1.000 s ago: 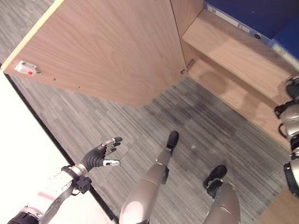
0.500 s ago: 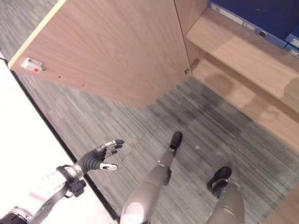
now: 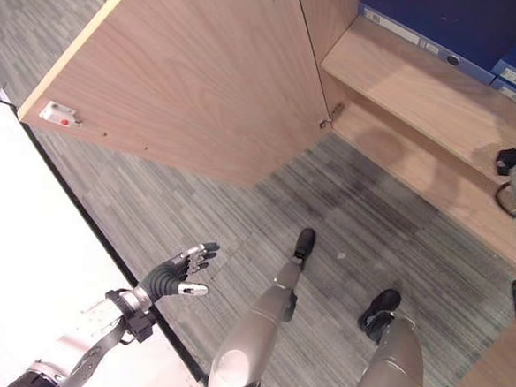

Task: Put the empty folder in the office cabinet

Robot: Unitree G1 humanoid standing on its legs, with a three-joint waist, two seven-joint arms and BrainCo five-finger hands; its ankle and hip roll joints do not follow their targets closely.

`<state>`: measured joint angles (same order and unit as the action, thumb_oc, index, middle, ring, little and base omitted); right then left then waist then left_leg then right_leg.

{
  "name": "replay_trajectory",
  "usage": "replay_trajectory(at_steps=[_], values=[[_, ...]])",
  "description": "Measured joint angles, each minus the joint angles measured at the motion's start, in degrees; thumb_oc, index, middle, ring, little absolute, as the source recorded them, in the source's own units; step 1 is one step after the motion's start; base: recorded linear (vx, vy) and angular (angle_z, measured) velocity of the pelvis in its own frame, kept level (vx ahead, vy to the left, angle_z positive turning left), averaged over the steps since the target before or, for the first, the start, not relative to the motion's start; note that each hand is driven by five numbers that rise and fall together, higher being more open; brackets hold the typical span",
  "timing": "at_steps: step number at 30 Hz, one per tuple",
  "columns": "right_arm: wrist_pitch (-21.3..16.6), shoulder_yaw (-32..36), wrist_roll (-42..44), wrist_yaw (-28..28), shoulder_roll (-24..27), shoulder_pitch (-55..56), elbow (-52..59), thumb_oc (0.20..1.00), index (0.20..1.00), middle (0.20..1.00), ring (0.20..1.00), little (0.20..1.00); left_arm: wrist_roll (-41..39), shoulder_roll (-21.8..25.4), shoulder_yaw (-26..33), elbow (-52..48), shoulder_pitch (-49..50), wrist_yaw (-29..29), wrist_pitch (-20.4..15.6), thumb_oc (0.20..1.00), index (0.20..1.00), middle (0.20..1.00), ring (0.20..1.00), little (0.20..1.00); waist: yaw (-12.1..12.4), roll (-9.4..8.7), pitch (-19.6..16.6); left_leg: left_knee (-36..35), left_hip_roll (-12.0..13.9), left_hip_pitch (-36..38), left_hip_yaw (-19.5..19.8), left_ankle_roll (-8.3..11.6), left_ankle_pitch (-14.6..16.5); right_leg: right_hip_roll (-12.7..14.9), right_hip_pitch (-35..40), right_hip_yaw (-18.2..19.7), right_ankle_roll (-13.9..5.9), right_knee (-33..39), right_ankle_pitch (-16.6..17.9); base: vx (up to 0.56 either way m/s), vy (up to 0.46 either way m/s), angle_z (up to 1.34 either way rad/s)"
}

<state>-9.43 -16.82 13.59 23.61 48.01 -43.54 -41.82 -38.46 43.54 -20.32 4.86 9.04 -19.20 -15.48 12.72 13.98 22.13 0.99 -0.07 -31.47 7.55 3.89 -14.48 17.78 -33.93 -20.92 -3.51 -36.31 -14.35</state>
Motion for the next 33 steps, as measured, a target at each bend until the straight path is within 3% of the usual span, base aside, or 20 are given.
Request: replay_trajectory(at_steps=[3,6,8,12,14,16,18,19,21,23,25,27,28,29,32,33], values=[[-2.8,4.8,-2.1,0.1,-5.5,10.8,8.3,0.2,0.2,0.2,0.2,0.2,0.0,-0.5,0.4,1.0,0.3,0.1,0.0,1.0,1.0,1.0,1.0,1.0,0.0,-1.55,-0.7,-0.1,0.6,0.0,-0.1,0.17,0.2,-0.8,0.2,0.0,0.17,0.8,0.1,0.02,-0.005,-0.06],[-2.7,7.5,-3.3,0.9,-7.7,16.6,10.8,0.2,0.2,0.2,0.2,0.2,0.0,-1.2,1.0,2.8,0.3,0.8,-0.1,1.0,1.0,1.0,1.0,1.0,-2.0,-2.79,-0.8,-0.4,0.8,-0.1,-0.1,-0.01,0.4,-1.0,0.2,-0.1,0.17,1.0,0.2,0.04,0.017,-0.01],[-3.4,9.9,-5.6,0.8,-11.8,26.0,21.7,0.2,0.2,0.2,0.2,0.2,0.7,-3.8,3.2,5.8,0.1,1.2,-0.2,1.0,1.0,1.0,1.0,1.0,-3.1,-4.87,-1.0,-0.6,1.3,0.5,-0.2,0.1,0.5,-1.6,0.9,-0.3,0.34,2.0,0.4,0.04,0.032,-0.08],[-4.1,7.3,-8.4,-2.7,-16.1,34.8,26.8,0.2,0.2,0.2,0.2,0.2,1.7,-5.9,3.7,8.6,-0.2,1.4,-0.1,1.0,1.0,1.0,1.0,1.0,-5.5,-9.46,-2.8,-0.5,2.1,3.3,-1.2,-0.06,1.9,-2.5,4.4,0.2,-0.06,5.1,1.1,0.08,0.073,-0.12],[-4.1,7.1,-9.4,-4.0,-16.1,37.3,29.2,0.2,0.2,0.2,0.2,0.2,1.8,-7.9,4.8,10.0,-0.3,1.8,-0.1,1.0,1.0,1.0,1.0,1.0,-6.1,-10.11,-3.0,-0.6,2.2,5.0,-1.2,-0.1,2.2,-3.0,7.3,-0.3,-0.33,7.0,1.7,0.07,0.06,-0.09],[-4.4,6.7,-10.8,-6.5,-17.0,40.9,30.4,0.2,0.2,0.2,0.2,0.2,3.0,-9.3,5.1,12.1,-0.2,2.3,-0.2,1.0,1.0,1.0,1.0,1.0,-6.5,-12.36,-4.3,-1.3,2.6,8.4,-2.1,-0.34,3.2,-3.6,11.0,0.0,-0.84,10.0,2.5,0.16,0.131,-0.16],[-4.4,7.2,-10.8,-8.1,-19.8,42.5,30.1,0.2,0.2,0.2,0.2,0.2,3.6,-12.2,6.2,15.0,-0.9,2.6,-0.2,1.0,1.0,1.0,1.0,1.0,-7.1,-13.35,-5.0,-1.1,2.5,10.8,-2.3,-0.59,4.3,-4.0,15.0,-0.4,-1.48,12.7,3.2,0.12,0.114,-0.02],[-4.3,7.3,-10.9,-9.1,-21.7,43.7,29.8,1.0,1.0,1.0,1.0,1.0,4.0,-13.9,7.2,16.8,-0.8,2.9,-0.2,1.0,1.0,1.0,1.0,1.0,-7.0,-14.03,-5.5,-1.0,2.4,13.0,-2.4,-0.83,5.1,-4.4,17.9,-0.5,-1.82,14.2,3.8,0.12,0.101,-0.05],[-4.6,5.6,-11.2,-11.0,-22.9,46.6,29.6,1.0,1.0,1.0,1.0,1.0,4.3,-13.4,7.2,17.7,0.2,3.6,-0.3,1.0,1.0,1.0,1.0,1.0,-7.2,-15.95,-8.5,-1.2,2.2,14.4,-2.6,-0.73,6.4,-4.5,20.2,-0.6,-2.35,16.4,4.3,0.1,0.157,0.08],[-4.6,5.4,-11.4,-13.0,-24.4,47.1,25.3,1.0,1.0,1.0,1.0,1.0,7.5,-16.4,9.9,20.2,-0.4,6.5,-0.6,1.0,1.0,1.0,1.0,1.0,-8.1,-14.78,-8.8,-1.5,2.5,18.8,-0.5,-1.84,6.8,-4.5,20.7,4.2,-6.93,7.6,7.2,0.03,0.038,0.33],[-4.8,4.6,-11.4,-14.2,-24.6,48.2,25.4,1.0,1.0,1.0,1.0,1.0,8.0,-16.6,10.6,20.8,-0.5,7.7,-1.2,1.0,1.0,1.0,1.0,1.0,-8.8,-14.15,-9.3,-1.6,3.1,20.1,1.2,-1.94,7.2,-7.6,19.5,12.1,-9.04,4.8,6.5,0.08,-0.021,0.39],[-5.3,4.6,-11.4,-15.1,-24.7,49.7,25.3,1.0,1.0,1.0,1.0,1.0,8.6,-17.6,11.2,22.0,-1.7,9.1,-1.2,1.0,1.0,1.0,1.0,1.0,-10.4,-13.63,-9.5,-1.6,3.1,20.2,5.9,-1.69,6.8,-14.1,22.0,22.3,-7.03,10.4,5.0,0.1,-0.044,1.01],[-5.4,4.0,-11.3,-15.5,-25.1,50.2,24.6,1.0,1.0,1.0,1.0,1.0,8.9,-17.9,11.4,22.3,-1.6,9.5,-1.3,1.0,1.0,1.0,1.0,1.0,-10.2,-14.63,-10.4,-2.0,2.5,19.9,7.0,-1.67,6.7,-15.8,23.7,23.6,-5.65,16.3,4.7,0.14,-0.133,1.03],[-5.3,4.2,-11.1,-15.8,-25.7,50.0,22.4,1.0,1.0,1.0,1.0,1.0,9.7,-19.1,11.5,24.2,-1.9,9.9,-1.3,1.0,1.0,1.0,1.0,1.0,-10.0,-14.6,-10.7,-2.6,2.1,21.0,8.1,-1.44,6.5,-15.7,27.7,22.5,-0.76,22.9,4.5,0.11,-0.17,0.82],[-5.1,4.3,-10.7,-16.1,-25.8,51.0,19.8,1.0,1.0,1.0,1.0,1.0,10.2,-22.1,11.4,24.7,0.2,10.3,-1.1,1.0,1.0,1.0,1.0,1.0,-10.2,-12.31,-12.9,-5.2,3.8,22.9,8.8,-1.95,7.6,-17.0,33.2,18.8,1.02,30.2,8.2,0.0,-0.091,0.55],[-5.1,4.3,-10.7,-16.1,-25.6,51.3,18.6,1.0,1.0,1.0,1.0,1.0,10.3,-22.8,11.4,24.7,1.7,10.9,-1.2,1.0,1.0,1.0,1.0,1.0,-9.7,-11.17,-14.2,-5.0,4.6,22.9,8.5,-2.8,6.5,-17.9,34.5,17.3,1.16,31.2,8.3,-0.05,-0.106,0.52]])
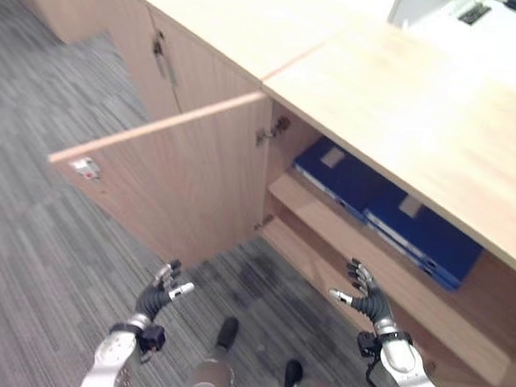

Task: Put the empty folder in the office cabinet

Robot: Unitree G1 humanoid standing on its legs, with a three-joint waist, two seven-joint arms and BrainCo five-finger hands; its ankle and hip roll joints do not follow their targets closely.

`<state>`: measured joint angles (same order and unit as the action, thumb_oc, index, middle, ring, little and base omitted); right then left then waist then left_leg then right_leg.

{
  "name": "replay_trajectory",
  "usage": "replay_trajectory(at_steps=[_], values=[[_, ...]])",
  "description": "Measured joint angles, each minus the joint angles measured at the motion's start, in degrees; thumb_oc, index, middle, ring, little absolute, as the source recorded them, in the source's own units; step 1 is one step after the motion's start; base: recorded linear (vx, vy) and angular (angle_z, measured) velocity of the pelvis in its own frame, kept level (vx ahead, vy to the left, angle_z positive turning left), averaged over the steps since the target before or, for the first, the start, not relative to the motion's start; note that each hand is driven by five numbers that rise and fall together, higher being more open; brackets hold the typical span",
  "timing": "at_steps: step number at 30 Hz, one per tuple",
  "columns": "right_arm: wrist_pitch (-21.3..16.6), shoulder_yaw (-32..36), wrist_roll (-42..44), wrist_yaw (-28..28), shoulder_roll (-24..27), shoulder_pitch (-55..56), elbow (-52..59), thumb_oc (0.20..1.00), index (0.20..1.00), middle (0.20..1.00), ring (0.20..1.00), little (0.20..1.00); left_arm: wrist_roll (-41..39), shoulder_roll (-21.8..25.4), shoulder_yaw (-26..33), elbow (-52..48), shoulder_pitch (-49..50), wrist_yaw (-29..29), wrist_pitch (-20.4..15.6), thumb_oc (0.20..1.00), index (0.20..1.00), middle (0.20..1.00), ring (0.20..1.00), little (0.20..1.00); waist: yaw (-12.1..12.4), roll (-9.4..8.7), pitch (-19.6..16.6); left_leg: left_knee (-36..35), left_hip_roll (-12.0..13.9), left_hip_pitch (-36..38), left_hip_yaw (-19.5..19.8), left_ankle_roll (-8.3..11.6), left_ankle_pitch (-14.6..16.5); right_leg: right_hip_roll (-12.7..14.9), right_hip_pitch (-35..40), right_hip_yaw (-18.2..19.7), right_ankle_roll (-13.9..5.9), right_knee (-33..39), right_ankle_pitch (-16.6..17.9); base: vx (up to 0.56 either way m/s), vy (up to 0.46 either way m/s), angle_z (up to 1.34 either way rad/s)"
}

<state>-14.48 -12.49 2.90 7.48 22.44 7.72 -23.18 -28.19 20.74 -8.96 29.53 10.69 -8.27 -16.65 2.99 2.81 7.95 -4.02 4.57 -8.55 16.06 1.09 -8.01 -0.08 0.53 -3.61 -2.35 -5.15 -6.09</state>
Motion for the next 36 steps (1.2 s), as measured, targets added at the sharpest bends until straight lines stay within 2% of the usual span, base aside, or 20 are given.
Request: replay_trajectory(at_steps=[6,8,9,10,12,13,14,15,16,19,20,22,23,27,28,31,32,33,34,36], values=[[0.9,0.3,0.1,0.1,0.2,0.1,-5.5,1.0,1.0,1.0,1.0,1.0,0.0,-3.0,-0.1,0.6,2.4,1.1,0.0,1.0,1.0,1.0,1.0,1.0,0.6,2.4,-3.8,-1.0,0.9,1.1,2.2,2.07,-2.1,-1.3,3.6,-3.4,1.05,3.5,0.2,-0.1,0.008,0.32],[1.1,0.5,0.5,0.3,1.6,-0.5,-6.0,1.0,1.0,1.0,1.0,1.0,0.0,-2.9,-1.3,0.7,1.1,1.1,0.2,1.0,1.0,1.0,1.0,1.0,-0.6,2.81,-3.9,0.5,2.5,-1.0,-5.7,3.49,0.0,-0.9,3.5,-5.2,1.85,3.5,0.5,-0.2,0.112,0.34],[1.5,1.1,0.5,0.5,2.0,-0.4,-6.1,1.0,1.0,1.0,1.0,1.0,0.0,-2.8,-1.9,1.4,-0.9,1.0,0.2,1.0,1.0,1.0,1.0,1.0,-1.5,1.1,-3.2,2.2,2.9,-1.2,-15.2,1.9,5.5,2.0,3.3,-6.6,2.43,3.1,0.6,-0.21,0.129,0.37],[1.5,1.1,0.5,0.5,1.8,-0.7,-5.9,1.0,1.0,1.0,1.0,1.0,0.0,-2.4,-2.0,1.8,-1.9,0.8,0.2,1.0,1.0,1.0,1.0,1.0,-1.8,-1.5,-2.7,5.7,2.6,-1.2,-22.1,1.89,6.0,5.0,3.4,-6.4,2.23,3.0,0.8,-0.11,0.099,0.16],[1.4,1.7,0.5,0.4,1.7,-0.2,-4.1,1.0,1.0,1.0,1.0,1.0,-0.1,-1.8,-1.7,1.9,-2.3,0.4,0.3,1.0,1.0,1.0,1.0,1.0,-3.4,-4.99,-3.0,13.7,3.4,-0.8,-27.0,2.33,6.3,8.9,4.5,-7.1,1.52,3.9,1.2,-0.06,0.104,0.1],[1.3,2.5,0.5,0.4,1.8,0.6,-2.9,1.0,1.0,1.0,1.0,1.0,-0.1,-1.9,-1.7,1.9,-2.6,0.1,0.3,1.0,1.0,1.0,1.0,1.0,-4.8,-5.45,-3.0,17.1,4.6,-0.3,-29.2,2.42,6.8,9.8,5.6,-8.0,1.04,4.4,1.3,-0.01,0.12,0.4],[1.3,3.5,0.6,0.4,1.9,1.3,-2.3,1.0,1.0,1.0,1.0,1.0,-0.1,-2.1,-1.7,1.8,-2.8,-0.2,0.2,1.0,1.0,1.0,1.0,1.0,-6.1,-5.44,-3.2,19.0,5.5,0.5,-31.2,2.1,7.1,10.4,6.5,-9.3,0.47,4.4,1.1,0.03,0.142,0.97],[1.5,6.4,1.1,0.6,2.6,3.7,-1.3,1.0,1.0,1.0,1.0,1.0,0.0,-3.1,-2.7,1.3,-3.7,-0.6,0.4,1.0,1.0,1.0,1.0,1.0,-8.4,-3.08,-4.4,16.7,5.9,2.7,-34.2,2.11,6.5,10.1,7.4,-11.9,-1.74,4.0,0.6,0.02,0.182,1.06],[2.1,6.7,1.8,0.8,2.1,3.7,-1.6,1.0,1.0,1.0,1.0,1.0,0.0,-2.8,-2.7,0.5,-4.4,-0.9,0.4,1.0,1.0,1.0,1.0,1.0,-8.8,-2.44,-4.8,12.7,4.8,4.3,-34.3,2.14,7.4,10.5,6.9,-12.5,-2.21,2.8,0.4,0.02,0.166,1.04],[2.6,6.0,2.7,0.6,-0.3,2.6,-1.6,1.0,1.0,1.0,1.0,1.0,-0.1,-1.9,-2.1,-1.4,-5.2,-1.1,0.6,1.0,1.0,1.0,1.0,1.0,-7.6,-3.72,-4.5,6.9,1.8,6.3,-32.7,1.96,7.3,12.8,5.3,-12.8,-3.45,-1.5,1.1,-0.03,0.214,0.52],[2.6,5.5,2.7,0.5,-2.0,1.3,-1.5,1.0,1.0,1.0,1.0,1.0,-0.2,-1.6,-2.1,-2.2,-4.9,-1.2,0.8,1.0,1.0,1.0,1.0,1.0,-5.6,-3.76,-4.2,5.2,0.6,8.2,-32.0,0.27,7.4,14.7,2.7,-12.4,-4.99,-8.5,1.1,-0.06,0.225,0.47],[2.5,4.8,2.7,0.2,-3.0,-0.7,-1.6,1.0,1.0,1.0,1.0,1.0,-0.2,-0.3,-2.0,-3.5,-4.0,-1.2,0.8,1.0,1.0,1.0,1.0,1.0,-4.9,-3.95,-4.0,4.4,-0.3,8.3,-30.8,-0.6,7.2,14.9,1.3,-11.2,-7.08,-9.0,0.2,-0.03,0.143,0.4],[2.5,5.0,2.8,0.3,-4.0,-2.0,-1.7,1.0,1.0,1.0,1.0,1.0,-0.2,1.0,-1.9,-3.5,-4.0,-1.2,0.9,1.0,1.0,1.0,1.0,1.0,-3.9,-5.39,-3.7,3.9,-1.7,8.4,-30.1,-1.02,6.9,15.1,0.2,-12.2,-7.84,-9.5,2.0,-0.03,0.124,0.37],[2.6,5.2,3.2,0.5,-4.8,-4.7,-1.9,1.0,1.0,1.0,1.0,1.0,-0.2,1.2,-1.9,-4.0,-3.4,-1.2,1.3,1.0,1.0,1.0,1.0,1.0,-2.9,-3.48,-1.7,1.8,-2.5,9.6,-28.2,-2.83,6.2,16.5,-3.9,-9.3,-10.48,-19.5,4.2,0.03,0.105,0.25],[2.6,5.2,3.3,0.5,-4.8,-4.6,-1.8,1.0,1.0,1.0,1.0,1.0,-0.1,1.1,-1.8,-4.2,-3.5,-1.2,1.3,1.0,1.0,1.0,1.0,1.0,-2.8,-3.0,-1.3,0.6,-2.5,10.1,-27.2,-3.39,5.7,16.2,-5.2,-8.3,-11.12,-21.0,3.0,0.1,0.087,0.43],[2.6,5.1,4.4,0.5,-4.9,-4.2,-1.8,1.0,1.0,1.0,1.0,1.0,-0.1,0.4,-0.5,-4.3,-3.9,-1.1,1.2,1.0,1.0,1.0,1.0,1.0,-2.7,-2.79,-1.1,-1.1,-2.4,9.8,-24.1,-3.71,4.2,11.2,-5.2,-3.4,-9.39,-13.7,0.0,0.1,0.017,0.57],[2.6,5.0,5.0,1.0,-5.1,-3.6,-1.8,1.0,1.0,1.0,1.0,1.0,-0.1,0.4,-0.5,-4.3,-3.9,-1.2,1.2,1.0,1.0,1.0,1.0,1.0,-2.8,-3.66,-1.3,-1.1,-2.9,9.5,-21.9,-2.98,3.7,9.2,-2.5,-3.7,-8.24,-4.0,1.1,0.05,-0.022,0.77],[2.6,5.0,5.0,1.3,-5.3,-3.2,-1.9,1.0,1.0,1.0,1.0,1.0,-0.1,0.5,-0.4,-4.3,-3.7,-1.1,1.2,1.0,1.0,1.0,1.0,1.0,-2.7,-5.06,-1.9,-1.2,-3.8,9.5,-21.4,-2.72,3.5,9.2,-1.5,-3.7,-6.31,0.3,3.2,0.1,-0.042,0.83],[2.6,5.1,5.0,1.4,-5.2,-3.3,-2.7,1.0,1.0,1.0,1.0,1.0,-0.1,-0.1,-0.4,-3.9,-3.5,-1.0,1.3,1.0,1.0,1.0,1.0,1.0,-2.8,-4.89,-2.0,-1.2,-4.0,9.9,-20.6,-2.39,3.4,9.0,-0.8,-4.2,-4.77,0.8,4.3,0.08,-0.024,0.43],[2.6,4.8,5.0,1.4,-5.2,-3.6,-3.8,1.0,1.0,1.0,1.0,1.0,-0.1,-0.3,-0.3,-4.5,-1.9,-1.0,1.3,1.0,1.0,1.0,1.0,1.0,-1.9,-3.9,-2.3,-1.5,-3.2,10.0,-20.3,-1.38,3.7,8.1,0.3,-4.6,-4.81,2.1,4.1,0.1,-0.036,0.16]])
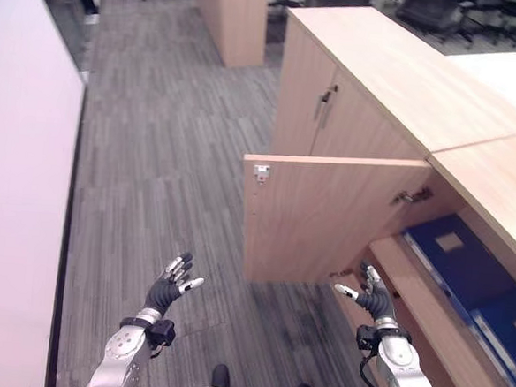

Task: Put the empty folder in the office cabinet

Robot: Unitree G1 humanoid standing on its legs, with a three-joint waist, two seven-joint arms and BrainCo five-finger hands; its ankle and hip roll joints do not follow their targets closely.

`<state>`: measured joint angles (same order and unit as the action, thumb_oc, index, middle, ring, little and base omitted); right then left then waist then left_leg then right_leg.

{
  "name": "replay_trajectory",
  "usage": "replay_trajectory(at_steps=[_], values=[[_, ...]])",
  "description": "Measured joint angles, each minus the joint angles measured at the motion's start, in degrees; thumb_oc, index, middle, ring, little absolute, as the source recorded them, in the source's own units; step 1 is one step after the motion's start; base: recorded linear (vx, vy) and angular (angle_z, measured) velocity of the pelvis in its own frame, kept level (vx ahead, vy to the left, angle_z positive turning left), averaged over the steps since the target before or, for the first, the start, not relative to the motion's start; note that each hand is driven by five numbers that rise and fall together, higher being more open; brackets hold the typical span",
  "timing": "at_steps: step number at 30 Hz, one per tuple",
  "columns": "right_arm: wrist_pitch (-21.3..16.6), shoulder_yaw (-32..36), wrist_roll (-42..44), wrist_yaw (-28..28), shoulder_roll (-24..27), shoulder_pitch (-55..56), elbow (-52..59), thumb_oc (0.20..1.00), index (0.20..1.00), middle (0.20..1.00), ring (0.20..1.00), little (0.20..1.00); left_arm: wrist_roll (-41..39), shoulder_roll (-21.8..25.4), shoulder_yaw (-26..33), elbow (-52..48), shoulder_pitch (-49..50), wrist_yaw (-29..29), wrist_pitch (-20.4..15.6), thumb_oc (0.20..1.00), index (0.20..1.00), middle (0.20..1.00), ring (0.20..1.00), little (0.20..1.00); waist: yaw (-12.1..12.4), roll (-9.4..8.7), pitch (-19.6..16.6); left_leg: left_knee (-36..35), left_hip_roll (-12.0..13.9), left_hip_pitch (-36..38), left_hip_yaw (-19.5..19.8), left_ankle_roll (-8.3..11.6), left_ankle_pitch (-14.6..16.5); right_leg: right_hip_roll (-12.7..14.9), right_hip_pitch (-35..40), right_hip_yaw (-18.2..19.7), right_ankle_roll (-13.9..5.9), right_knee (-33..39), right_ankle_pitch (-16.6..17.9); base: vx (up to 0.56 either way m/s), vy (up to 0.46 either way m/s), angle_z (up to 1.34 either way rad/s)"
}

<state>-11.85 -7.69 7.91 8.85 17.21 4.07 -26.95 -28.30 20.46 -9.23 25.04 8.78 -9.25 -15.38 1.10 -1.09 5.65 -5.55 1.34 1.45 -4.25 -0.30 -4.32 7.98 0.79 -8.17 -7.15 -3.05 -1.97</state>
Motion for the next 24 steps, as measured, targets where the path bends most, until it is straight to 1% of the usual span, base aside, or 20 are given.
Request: replay_trajectory(at_steps=[1,3,5,7,11,13,18,20,21,22,23,24], values=[[0.0,-0.7,0.0,-0.2,0.1,0.1,0.1,1.0,1.0,1.0,1.0,1.0,0.0,-0.1,0.4,0.0,0.6,0.4,0.0,1.0,1.0,1.0,1.0,1.0,0.2,0.54,-0.3,0.1,0.5,0.0,0.2,0.23,-0.2,-0.6,1.0,-0.3,0.29,1.5,0.6,0.1,-0.035,0.07],[0.0,-1.2,0.0,-0.5,0.5,0.7,0.2,1.0,1.0,1.0,1.0,1.0,0.0,-0.4,0.4,-0.2,0.7,0.7,0.0,1.0,1.0,1.0,1.0,1.0,0.4,0.75,-0.4,-0.1,0.9,0.6,0.9,0.71,-0.2,-1.1,3.3,-1.3,0.99,4.1,1.7,0.07,-0.026,0.14],[0.0,-1.2,0.0,-0.8,0.5,1.6,0.2,1.0,1.0,1.0,1.0,1.0,0.0,-0.5,0.3,-0.6,0.7,0.8,0.0,1.0,1.0,1.0,1.0,1.0,0.2,0.46,-0.7,-0.1,1.0,1.6,1.5,1.2,0.0,-1.4,5.0,-2.0,1.17,5.1,1.9,0.05,-0.021,0.16],[0.0,-1.2,0.0,-1.2,0.4,2.6,0.2,1.0,1.0,1.0,1.0,1.0,0.1,-0.5,0.4,-0.5,0.7,1.1,0.0,1.0,1.0,1.0,1.0,1.0,0.3,-0.01,-1.7,-0.1,1.1,1.7,1.8,1.55,0.4,-1.6,5.9,-2.3,1.3,6.5,2.0,0.04,-0.017,0.06],[0.0,-1.2,0.0,-1.4,0.3,2.9,0.2,1.0,1.0,1.0,1.0,1.0,0.2,-0.6,0.5,-0.6,0.5,1.6,0.0,1.0,1.0,1.0,1.0,1.0,-0.3,-0.53,-2.2,0.2,1.0,1.9,2.2,1.61,0.4,-1.5,6.5,-2.8,1.32,7.0,2.1,0.03,-0.01,0.06],[0.0,-1.2,0.0,-1.5,0.2,3.8,0.2,1.0,1.0,1.0,1.0,1.0,0.7,-0.6,0.6,-0.6,0.7,2.1,0.0,1.0,1.0,1.0,1.0,1.0,-0.5,-0.74,-3.2,-0.1,0.9,2.1,2.0,1.66,0.5,-1.5,6.9,-2.8,1.33,7.7,2.3,0.01,0.001,-0.02],[0.1,-1.2,0.0,-2.1,0.2,4.9,0.2,1.0,1.0,1.0,1.0,1.0,1.9,-0.6,0.7,-0.5,0.5,2.5,0.0,1.0,1.0,1.0,1.0,1.0,-0.9,0.01,-4.2,-0.2,1.0,2.9,1.3,1.88,1.1,-1.5,6.9,-1.8,1.1,7.6,2.1,0.0,0.009,-0.11],[0.1,-1.4,0.0,-2.5,0.3,5.6,0.2,1.0,1.0,1.0,1.0,1.0,2.7,-0.5,0.4,-0.5,-0.1,2.6,0.0,1.0,1.0,1.0,1.0,1.0,-1.8,0.25,-4.8,-0.2,1.0,3.0,0.8,1.86,1.1,-1.5,6.7,-1.4,1.28,7.6,2.3,0.01,0.026,-0.16],[0.2,-2.3,0.0,-2.7,0.4,5.6,0.8,1.0,1.0,1.0,1.0,1.0,2.9,0.0,0.4,-0.4,-2.1,3.1,0.0,1.0,1.0,1.0,1.0,1.0,-2.3,0.49,-5.2,-0.2,1.1,3.2,-0.1,1.85,1.1,-1.5,6.3,-0.4,1.17,7.6,2.5,0.01,0.038,-0.27],[0.3,-3.4,0.0,-2.8,0.6,5.8,1.9,1.0,1.0,1.0,1.0,1.0,2.9,0.2,0.5,-0.3,-5.1,3.6,0.0,1.0,1.0,1.0,1.0,1.0,-2.7,0.74,-5.5,-0.2,1.1,3.3,-0.5,1.84,1.1,-1.4,6.4,-0.3,0.97,7.8,2.7,0.01,0.034,-0.34],[0.5,-4.4,0.0,-3.4,0.7,5.5,2.7,1.0,1.0,1.0,1.0,1.0,2.9,0.4,0.4,0.3,-9.0,4.1,0.1,1.0,1.0,1.0,1.0,1.0,-4.3,0.7,-5.6,-0.1,1.1,3.6,-1.5,1.82,1.1,-1.5,6.2,0.6,1.16,7.7,3.0,0.01,0.033,-0.36],[0.5,-5.7,0.0,-3.9,0.9,5.0,2.7,1.0,1.0,1.0,1.0,1.0,2.9,1.0,0.3,2.8,-14.1,4.9,-0.1,1.0,1.0,1.0,1.0,1.0,-5.1,0.73,-5.6,-0.2,1.2,4.0,-2.5,1.78,1.1,-1.5,6.0,1.5,1.16,7.7,3.3,0.01,0.032,-0.53]])
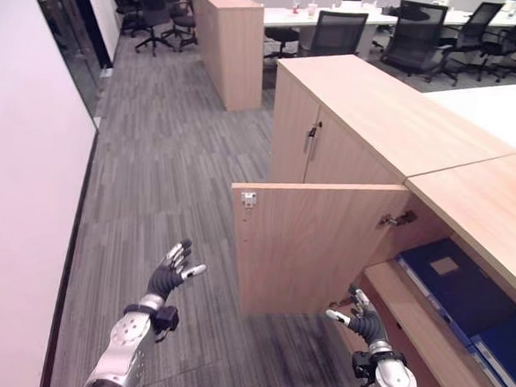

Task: Put the empty folder in the office cabinet

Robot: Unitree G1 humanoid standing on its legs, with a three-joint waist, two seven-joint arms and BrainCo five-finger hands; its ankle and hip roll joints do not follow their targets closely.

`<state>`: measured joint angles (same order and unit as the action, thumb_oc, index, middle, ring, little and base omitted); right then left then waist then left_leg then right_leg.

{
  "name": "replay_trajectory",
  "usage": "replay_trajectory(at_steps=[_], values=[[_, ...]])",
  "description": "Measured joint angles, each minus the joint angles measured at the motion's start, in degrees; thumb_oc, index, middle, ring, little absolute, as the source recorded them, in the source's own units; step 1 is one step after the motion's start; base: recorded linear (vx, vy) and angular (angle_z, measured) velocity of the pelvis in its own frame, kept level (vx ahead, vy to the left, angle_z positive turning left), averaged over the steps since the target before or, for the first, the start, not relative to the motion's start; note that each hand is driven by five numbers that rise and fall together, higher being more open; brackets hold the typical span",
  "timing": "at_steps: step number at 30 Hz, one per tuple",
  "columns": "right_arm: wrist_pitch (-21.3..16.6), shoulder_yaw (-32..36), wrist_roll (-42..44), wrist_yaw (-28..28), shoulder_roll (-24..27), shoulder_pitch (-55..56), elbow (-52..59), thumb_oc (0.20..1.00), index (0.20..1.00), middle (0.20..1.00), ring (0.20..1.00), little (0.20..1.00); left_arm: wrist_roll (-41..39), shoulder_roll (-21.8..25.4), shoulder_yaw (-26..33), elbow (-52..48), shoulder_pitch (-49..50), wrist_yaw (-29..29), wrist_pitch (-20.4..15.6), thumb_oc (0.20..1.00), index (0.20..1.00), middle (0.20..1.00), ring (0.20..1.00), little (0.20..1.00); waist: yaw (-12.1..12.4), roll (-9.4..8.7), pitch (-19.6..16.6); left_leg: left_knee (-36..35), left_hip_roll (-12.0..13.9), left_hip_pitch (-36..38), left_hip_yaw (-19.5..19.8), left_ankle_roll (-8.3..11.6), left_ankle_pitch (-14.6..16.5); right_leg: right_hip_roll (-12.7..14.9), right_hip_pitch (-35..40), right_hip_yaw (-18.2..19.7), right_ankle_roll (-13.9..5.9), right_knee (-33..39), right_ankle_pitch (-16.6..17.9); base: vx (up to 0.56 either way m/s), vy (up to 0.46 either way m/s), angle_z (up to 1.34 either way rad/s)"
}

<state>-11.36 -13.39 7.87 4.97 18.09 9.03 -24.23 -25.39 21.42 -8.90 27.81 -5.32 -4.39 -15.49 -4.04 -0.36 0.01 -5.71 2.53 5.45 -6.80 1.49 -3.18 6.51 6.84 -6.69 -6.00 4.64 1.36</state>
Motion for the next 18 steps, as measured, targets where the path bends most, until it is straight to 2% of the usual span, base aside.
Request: replay_trajectory(at_steps=[1,2,4,8,12,18], values=[[0.0,-0.9,0.0,-0.3,0.0,-0.3,0.2,1.0,1.0,1.0,1.0,1.0,0.0,1.0,0.0,2.9,-4.6,0.5,-0.1,1.0,1.0,1.0,1.0,1.0,-0.6,0.27,-0.2,0.0,0.1,0.3,-1.1,0.01,0.2,0.0,-0.4,1.0,-0.23,0.0,0.1,0.01,0.038,-0.7],[0.2,-1.3,0.0,-0.6,0.2,0.0,0.7,1.0,1.0,1.0,1.0,1.0,0.0,2.0,0.0,6.3,-9.4,1.1,-0.4,1.0,1.0,1.0,1.0,1.0,-2.6,0.28,-0.3,0.0,0.2,0.7,-2.5,-0.04,0.4,0.0,-0.6,2.3,-0.64,0.6,0.4,0.0,0.042,-0.68],[0.4,-2.9,0.0,-1.8,1.5,0.9,3.5,1.0,1.0,1.0,1.0,1.0,-0.1,4.4,-0.2,13.2,-15.9,1.5,-0.5,1.0,1.0,1.0,1.0,1.0,-5.2,0.38,-0.3,0.0,0.3,1.3,-4.5,-0.11,0.8,0.0,-1.1,4.1,-0.9,0.5,0.8,-0.01,0.036,-0.56],[0.4,-2.8,0.0,-2.8,2.5,2.1,4.4,1.0,1.0,1.0,1.0,1.0,-0.5,5.0,0.0,17.9,-20.0,2.7,-0.6,1.0,1.0,1.0,1.0,1.0,-7.5,0.13,-0.3,0.0,0.4,1.2,-7.6,-0.01,1.0,-0.3,-3.0,6.3,-0.67,0.3,2.5,-0.03,0.03,-0.43],[0.4,-3.5,0.0,-3.8,2.7,1.6,4.5,1.0,1.0,1.0,1.0,1.0,-1.6,5.9,0.0,22.3,-22.3,4.5,-0.6,1.0,1.0,1.0,1.0,1.0,-7.7,-0.96,0.4,0.0,0.4,0.9,-10.6,-0.09,1.1,-0.1,-4.7,9.1,-1.59,0.4,3.0,-0.03,0.007,-0.33],[0.4,-3.5,0.0,-3.8,2.7,1.6,4.4,1.0,1.0,1.0,1.0,1.0,-3.6,3.2,2.2,23.7,-22.2,5.1,-1.0,1.0,1.0,1.0,1.0,1.0,-7.2,-1.42,0.9,0.0,0.4,1.0,-11.0,0.01,1.4,-0.1,-4.9,9.1,-1.71,0.6,3.1,0.0,0.002,-0.05]])
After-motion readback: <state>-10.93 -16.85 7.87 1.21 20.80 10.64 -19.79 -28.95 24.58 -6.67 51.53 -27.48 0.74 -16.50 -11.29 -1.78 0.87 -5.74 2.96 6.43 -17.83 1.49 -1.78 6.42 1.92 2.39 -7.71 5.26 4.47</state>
